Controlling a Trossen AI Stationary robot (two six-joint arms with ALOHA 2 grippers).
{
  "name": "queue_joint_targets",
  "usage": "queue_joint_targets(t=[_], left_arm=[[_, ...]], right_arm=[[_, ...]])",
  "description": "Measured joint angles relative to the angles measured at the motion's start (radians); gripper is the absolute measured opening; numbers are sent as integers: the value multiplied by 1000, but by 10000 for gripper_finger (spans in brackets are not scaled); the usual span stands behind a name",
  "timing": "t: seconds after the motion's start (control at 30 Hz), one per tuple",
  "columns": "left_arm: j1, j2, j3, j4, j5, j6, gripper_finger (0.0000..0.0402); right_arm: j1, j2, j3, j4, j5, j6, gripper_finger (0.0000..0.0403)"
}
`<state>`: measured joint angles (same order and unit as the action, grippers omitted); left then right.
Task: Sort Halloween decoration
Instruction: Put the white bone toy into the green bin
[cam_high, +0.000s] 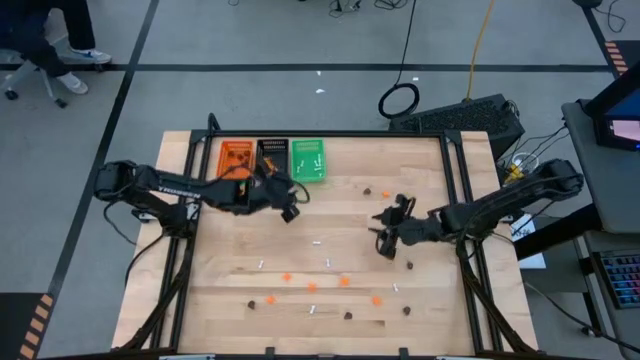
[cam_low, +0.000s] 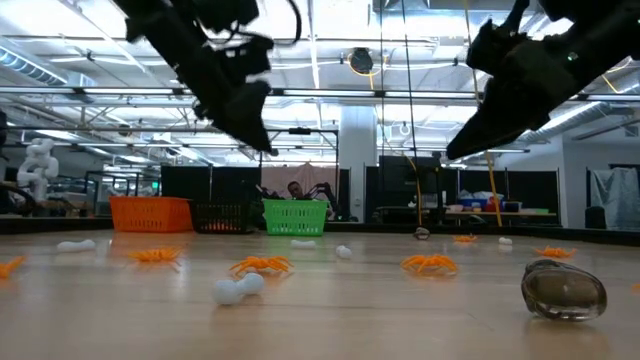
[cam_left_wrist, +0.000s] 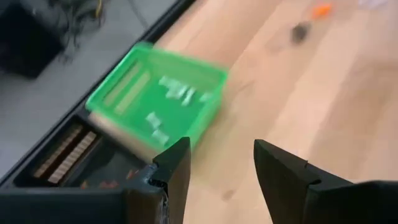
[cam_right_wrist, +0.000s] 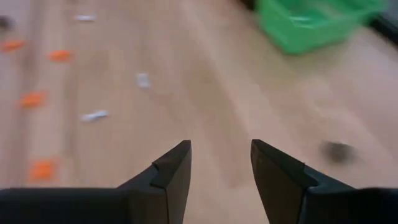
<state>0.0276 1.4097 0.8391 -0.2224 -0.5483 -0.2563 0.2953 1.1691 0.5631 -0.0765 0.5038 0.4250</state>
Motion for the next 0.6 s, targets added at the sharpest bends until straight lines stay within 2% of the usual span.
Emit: queue_joint_targets(t=[0.17,0.27,0.4,0.6], left_arm=[[-101,0,0,98,-65,0,173],[-141,0,0,127,-78,0,173],[-178,7,0,142,-88,1,173],[-212,7,0,143,-94,0,173]], right_arm=[[-28,-53,1,-301,54,77,155],[-26,-53,-28,-376,128,143,155],[-26,-53,-129,-291,150,191,155],[-19,-53,-288,-10,220,174,156]])
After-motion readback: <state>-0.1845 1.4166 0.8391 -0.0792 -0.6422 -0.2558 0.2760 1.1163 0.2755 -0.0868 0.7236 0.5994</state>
